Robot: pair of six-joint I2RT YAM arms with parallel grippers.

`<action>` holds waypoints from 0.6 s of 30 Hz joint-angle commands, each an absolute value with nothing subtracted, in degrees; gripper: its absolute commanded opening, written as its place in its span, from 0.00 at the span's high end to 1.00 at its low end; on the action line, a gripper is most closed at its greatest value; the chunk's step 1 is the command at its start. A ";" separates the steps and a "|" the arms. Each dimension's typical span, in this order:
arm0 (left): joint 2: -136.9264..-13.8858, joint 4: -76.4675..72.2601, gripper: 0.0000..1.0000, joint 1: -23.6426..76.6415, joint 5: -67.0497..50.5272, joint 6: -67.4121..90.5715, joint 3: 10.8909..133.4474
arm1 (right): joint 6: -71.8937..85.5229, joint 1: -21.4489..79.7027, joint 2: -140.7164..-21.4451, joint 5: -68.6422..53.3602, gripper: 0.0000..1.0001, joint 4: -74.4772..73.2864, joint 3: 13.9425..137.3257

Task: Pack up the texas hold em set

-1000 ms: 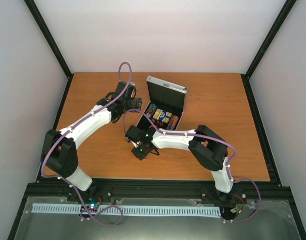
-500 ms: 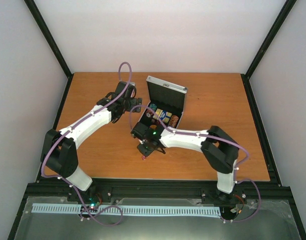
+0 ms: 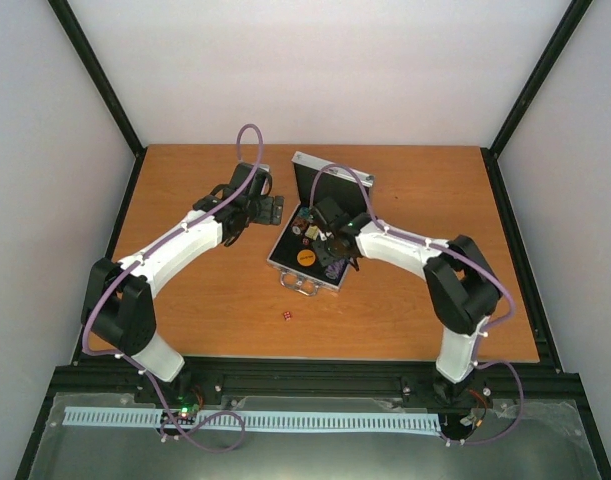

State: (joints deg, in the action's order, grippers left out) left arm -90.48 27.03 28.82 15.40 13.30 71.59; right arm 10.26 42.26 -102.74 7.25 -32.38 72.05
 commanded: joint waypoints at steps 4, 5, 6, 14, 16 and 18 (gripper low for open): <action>-90.09 26.58 0.00 29.00 15.81 12.72 72.45 | 7.26 38.88 -109.56 6.15 0.91 -29.88 75.83; -90.15 26.55 0.00 29.03 15.81 12.74 72.50 | 7.05 38.79 -110.12 6.20 0.91 -29.88 76.08; -90.17 26.59 0.00 29.01 15.68 12.74 72.46 | 6.99 38.64 -110.49 6.28 0.91 -29.76 76.14; -90.66 26.37 0.00 29.01 15.51 12.72 72.42 | 6.69 37.40 -112.55 6.59 0.90 -28.45 75.54; -90.67 26.28 0.00 29.00 15.51 12.72 72.38 | 6.53 37.27 -112.95 6.36 0.87 -28.04 75.50; -90.77 26.39 0.00 29.01 15.48 12.73 72.37 | 6.42 37.14 -113.47 6.41 0.84 -28.03 75.79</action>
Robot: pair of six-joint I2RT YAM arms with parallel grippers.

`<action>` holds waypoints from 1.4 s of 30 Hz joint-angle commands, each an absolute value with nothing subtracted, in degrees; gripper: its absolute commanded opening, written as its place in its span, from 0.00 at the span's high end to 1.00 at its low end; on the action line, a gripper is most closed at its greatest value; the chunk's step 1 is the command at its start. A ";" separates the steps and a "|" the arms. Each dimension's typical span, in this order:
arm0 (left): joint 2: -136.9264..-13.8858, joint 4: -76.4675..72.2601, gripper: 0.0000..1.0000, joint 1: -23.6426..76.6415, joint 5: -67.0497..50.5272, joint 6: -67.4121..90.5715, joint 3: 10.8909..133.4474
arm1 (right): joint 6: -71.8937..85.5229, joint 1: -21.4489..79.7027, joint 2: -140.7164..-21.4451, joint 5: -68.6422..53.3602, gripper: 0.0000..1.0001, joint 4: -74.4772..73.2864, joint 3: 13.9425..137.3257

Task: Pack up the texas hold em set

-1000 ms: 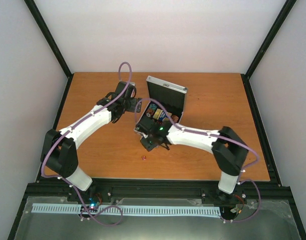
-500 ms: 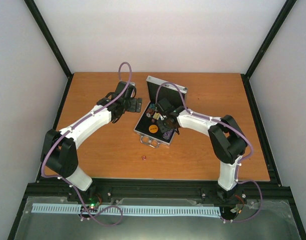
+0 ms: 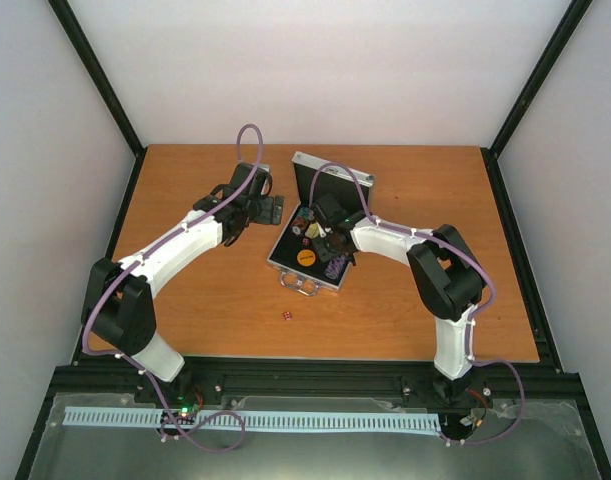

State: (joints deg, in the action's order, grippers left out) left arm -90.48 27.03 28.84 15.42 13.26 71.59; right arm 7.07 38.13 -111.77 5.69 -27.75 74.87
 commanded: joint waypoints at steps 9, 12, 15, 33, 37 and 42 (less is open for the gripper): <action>-90.79 26.37 0.00 29.00 15.66 12.63 72.33 | 6.42 37.01 -112.22 6.30 0.65 -28.26 76.19; -90.79 26.37 0.00 29.00 15.56 12.70 72.29 | 6.33 37.00 -110.37 4.69 0.65 -28.83 76.16; -90.80 26.28 0.00 29.03 15.40 12.75 72.33 | 5.95 37.36 -107.27 3.13 0.64 -29.40 75.51; -90.01 26.48 0.00 29.03 15.28 12.99 72.60 | 12.16 56.60 -96.89 -0.49 0.46 -35.90 68.91; -89.99 26.37 0.00 29.00 15.24 13.01 72.73 | 13.87 61.16 -98.82 -1.67 0.32 -35.54 69.58; -89.78 26.54 0.00 29.01 15.37 12.91 72.68 | 15.36 64.10 -101.14 -3.13 0.33 -35.51 71.33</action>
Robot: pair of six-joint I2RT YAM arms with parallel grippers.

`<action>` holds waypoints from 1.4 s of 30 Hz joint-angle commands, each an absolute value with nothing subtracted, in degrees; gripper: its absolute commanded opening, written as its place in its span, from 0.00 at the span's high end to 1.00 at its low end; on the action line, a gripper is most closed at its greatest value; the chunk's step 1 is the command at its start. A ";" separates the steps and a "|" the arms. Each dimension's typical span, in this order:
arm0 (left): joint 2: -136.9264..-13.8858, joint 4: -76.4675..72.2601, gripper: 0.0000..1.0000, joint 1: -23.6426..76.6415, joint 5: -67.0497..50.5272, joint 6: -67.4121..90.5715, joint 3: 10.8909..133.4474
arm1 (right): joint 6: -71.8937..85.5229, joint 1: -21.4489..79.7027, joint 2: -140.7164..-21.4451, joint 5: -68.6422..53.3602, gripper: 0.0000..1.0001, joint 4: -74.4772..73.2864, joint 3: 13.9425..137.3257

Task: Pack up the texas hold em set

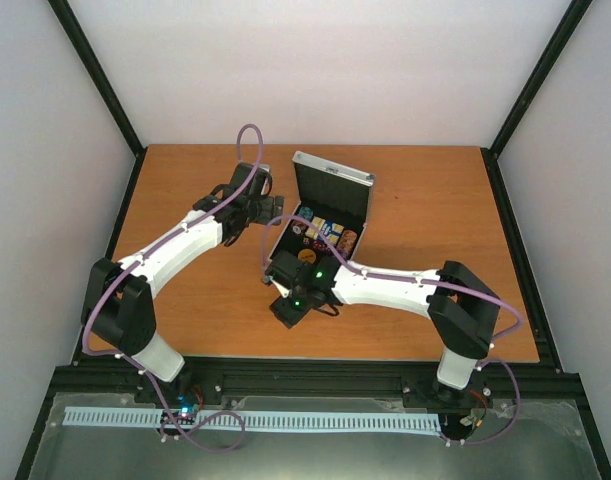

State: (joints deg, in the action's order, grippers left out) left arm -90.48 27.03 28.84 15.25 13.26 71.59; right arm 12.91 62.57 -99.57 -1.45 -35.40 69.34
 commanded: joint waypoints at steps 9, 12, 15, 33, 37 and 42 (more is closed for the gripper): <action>-89.77 26.46 0.00 29.05 15.20 12.92 72.60 | 17.26 65.41 -106.68 -2.90 0.37 -34.71 71.80; -89.68 26.46 0.00 29.06 15.22 12.89 72.45 | 17.74 65.41 -107.99 -1.36 0.44 -35.01 72.59; -89.75 26.37 0.00 29.05 15.25 12.88 72.34 | 17.74 65.40 -109.89 -0.63 0.46 -35.72 73.92; -90.08 26.11 0.00 29.01 15.29 13.09 71.81 | 19.00 65.33 -110.79 2.25 0.70 -37.09 73.70; -90.05 26.10 0.00 29.05 15.25 13.08 71.81 | 18.90 65.30 -110.61 2.37 0.78 -37.26 73.55; -89.93 26.10 0.00 29.01 15.21 13.14 71.81 | 19.06 64.96 -108.78 3.55 0.84 -37.67 72.94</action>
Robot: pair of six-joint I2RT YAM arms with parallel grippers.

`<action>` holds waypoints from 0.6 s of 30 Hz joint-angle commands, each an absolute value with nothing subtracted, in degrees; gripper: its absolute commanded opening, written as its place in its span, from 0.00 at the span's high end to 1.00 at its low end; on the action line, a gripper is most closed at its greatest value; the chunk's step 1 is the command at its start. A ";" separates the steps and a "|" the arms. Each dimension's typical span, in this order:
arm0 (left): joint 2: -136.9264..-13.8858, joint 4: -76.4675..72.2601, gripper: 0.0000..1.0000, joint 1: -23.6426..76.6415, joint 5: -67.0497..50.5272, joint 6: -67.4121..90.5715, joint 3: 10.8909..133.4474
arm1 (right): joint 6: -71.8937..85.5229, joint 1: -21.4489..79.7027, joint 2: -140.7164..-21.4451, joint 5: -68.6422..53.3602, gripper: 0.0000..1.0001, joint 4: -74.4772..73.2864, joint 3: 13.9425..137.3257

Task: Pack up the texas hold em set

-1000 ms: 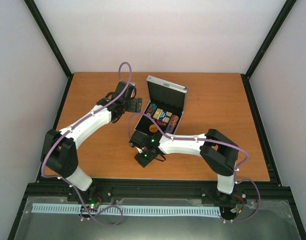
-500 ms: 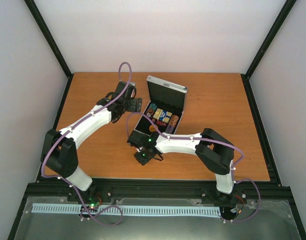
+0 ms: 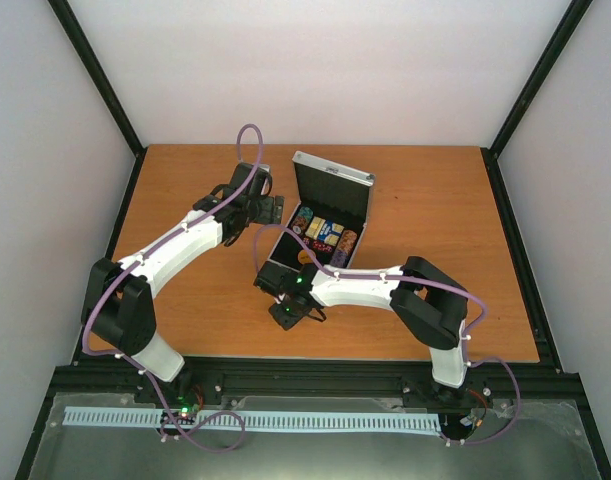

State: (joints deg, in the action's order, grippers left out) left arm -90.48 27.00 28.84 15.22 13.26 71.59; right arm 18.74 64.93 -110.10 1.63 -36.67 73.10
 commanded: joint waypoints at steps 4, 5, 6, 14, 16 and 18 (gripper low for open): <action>-89.83 26.02 0.00 29.00 15.17 13.22 71.81 | 18.88 62.66 -103.94 3.67 0.85 -37.02 71.31; -89.95 26.02 0.00 29.03 15.19 13.24 71.87 | 18.58 61.68 -102.63 3.61 0.85 -37.00 71.07; -89.97 26.06 0.00 29.01 15.19 13.27 71.94 | 18.24 60.76 -101.40 3.65 0.85 -37.08 70.94; -89.82 26.04 0.00 29.00 14.69 13.34 72.07 | 14.34 48.42 -97.21 5.11 0.85 -37.39 72.83; -90.01 25.93 0.00 29.00 14.51 13.36 72.13 | 12.95 45.19 -98.45 5.22 0.86 -36.35 74.22; -90.35 26.02 0.00 29.07 14.30 13.29 72.32 | 11.79 42.74 -100.39 5.50 0.86 -35.77 76.29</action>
